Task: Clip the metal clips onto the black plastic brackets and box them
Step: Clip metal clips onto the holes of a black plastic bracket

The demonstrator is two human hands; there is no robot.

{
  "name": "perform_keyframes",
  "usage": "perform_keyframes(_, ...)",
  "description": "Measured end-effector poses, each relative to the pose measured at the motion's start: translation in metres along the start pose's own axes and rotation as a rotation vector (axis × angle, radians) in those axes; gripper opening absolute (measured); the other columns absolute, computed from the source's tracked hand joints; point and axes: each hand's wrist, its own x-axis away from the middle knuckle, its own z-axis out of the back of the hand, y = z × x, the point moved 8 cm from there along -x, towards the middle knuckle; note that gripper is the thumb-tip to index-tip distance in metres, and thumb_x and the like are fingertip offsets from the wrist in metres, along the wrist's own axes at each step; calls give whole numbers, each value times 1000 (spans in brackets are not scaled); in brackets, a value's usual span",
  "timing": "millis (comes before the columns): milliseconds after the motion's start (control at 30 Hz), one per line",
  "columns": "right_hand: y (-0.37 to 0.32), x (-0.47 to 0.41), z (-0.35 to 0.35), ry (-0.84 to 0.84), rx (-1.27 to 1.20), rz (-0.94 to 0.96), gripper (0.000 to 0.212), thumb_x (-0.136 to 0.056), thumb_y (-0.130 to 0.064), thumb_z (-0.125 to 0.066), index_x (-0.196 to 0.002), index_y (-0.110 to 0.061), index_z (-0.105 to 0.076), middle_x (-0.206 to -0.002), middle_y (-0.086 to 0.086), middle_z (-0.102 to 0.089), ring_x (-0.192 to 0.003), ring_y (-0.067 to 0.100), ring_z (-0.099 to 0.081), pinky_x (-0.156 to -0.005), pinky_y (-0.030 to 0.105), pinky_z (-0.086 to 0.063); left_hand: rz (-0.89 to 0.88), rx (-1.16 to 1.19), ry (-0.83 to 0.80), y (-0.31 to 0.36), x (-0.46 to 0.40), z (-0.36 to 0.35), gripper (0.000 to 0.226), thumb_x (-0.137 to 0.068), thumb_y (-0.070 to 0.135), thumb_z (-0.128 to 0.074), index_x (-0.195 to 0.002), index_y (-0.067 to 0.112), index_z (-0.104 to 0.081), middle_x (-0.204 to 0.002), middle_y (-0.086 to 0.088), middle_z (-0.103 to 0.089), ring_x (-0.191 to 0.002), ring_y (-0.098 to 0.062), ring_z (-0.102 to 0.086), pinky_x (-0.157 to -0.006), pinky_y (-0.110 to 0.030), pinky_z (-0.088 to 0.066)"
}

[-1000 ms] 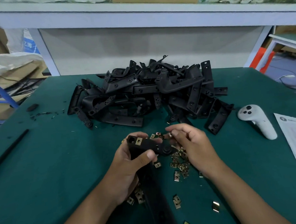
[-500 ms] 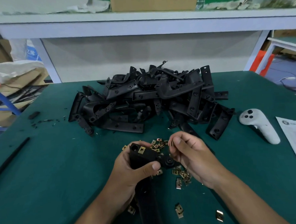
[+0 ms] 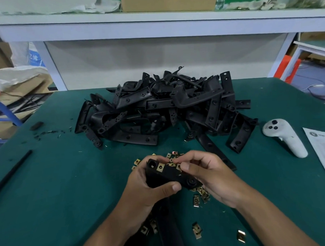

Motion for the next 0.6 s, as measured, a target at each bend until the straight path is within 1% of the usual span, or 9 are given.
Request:
perform_keyframes(33,0,0,0,-3,-15,0,36,-80,-48,-81,-105,-22,-78,-104,9,-68,-101,19,-63,-91,34,-50,-1,-4,4,0,0,0,49,-57,21,-95,-99,24,-71,-91,-2,-73,-84,-15,-70,-72,-23,-56)
perform_keyframes(100,-1,0,-1,-7,-29,11,41,-78,-51,-83,-105,-20,-78,-103,4,-70,-100,16,-66,-88,29,-54,-1,-9,5,1,0,1,49,-57,22,-96,-99,24,-70,-89,-2,-73,-82,-15,-70,-71,-23,-56)
perform_keyframes(200,-3,0,1,9,-28,37,41,-77,-50,-83,-104,-19,-79,-100,2,-71,-97,14,-66,-86,27,-55,-12,-16,10,2,0,1,52,-55,28,-98,-99,24,-70,-87,-3,-72,-79,-15,-70,-70,-24,-56)
perform_keyframes(300,-5,0,2,12,-14,55,39,-78,-51,-83,-103,-21,-79,-99,3,-72,-96,14,-66,-88,28,-55,-25,14,16,2,0,1,51,-55,27,-99,-96,24,-70,-85,-3,-72,-77,-15,-70,-68,-24,-56)
perform_keyframes(333,-5,0,2,12,-6,58,40,-78,-52,-83,-103,-21,-79,-101,5,-73,-98,16,-67,-90,30,-55,-28,12,16,2,0,2,50,-55,27,-99,-96,24,-70,-85,-3,-72,-78,-15,-70,-68,-24,-56)
perform_keyframes(400,-5,0,4,29,45,67,42,-78,-55,-81,-105,-22,-80,-107,12,-74,-102,24,-67,-96,39,-52,-30,7,20,2,0,2,52,-55,30,-99,-97,24,-69,-87,-4,-72,-78,-15,-70,-69,-24,-56)
perform_keyframes(467,-4,0,6,36,74,69,44,-80,-59,-77,-108,-24,-79,-113,14,-73,-112,32,-66,-101,44,-51,-31,-1,22,2,0,3,52,-56,33,-99,-98,23,-69,-87,-4,-72,-78,-15,-69,-70,-24,-56)
perform_keyframes(567,-7,3,3,-11,9,62,47,-88,-60,-68,-117,-24,-76,-125,6,-72,-124,22,-63,-102,31,-51,-47,-23,19,4,1,2,48,-61,37,-97,-97,23,-68,-85,-3,-73,-78,-15,-70,-71,-22,-55)
perform_keyframes(600,-8,4,1,-22,-6,60,49,-89,-61,-66,-120,-24,-75,-128,5,-71,-126,22,-62,-102,34,-52,-51,-27,26,5,1,2,47,-62,39,-96,-96,24,-68,-84,-2,-73,-77,-15,-71,-70,-22,-55)
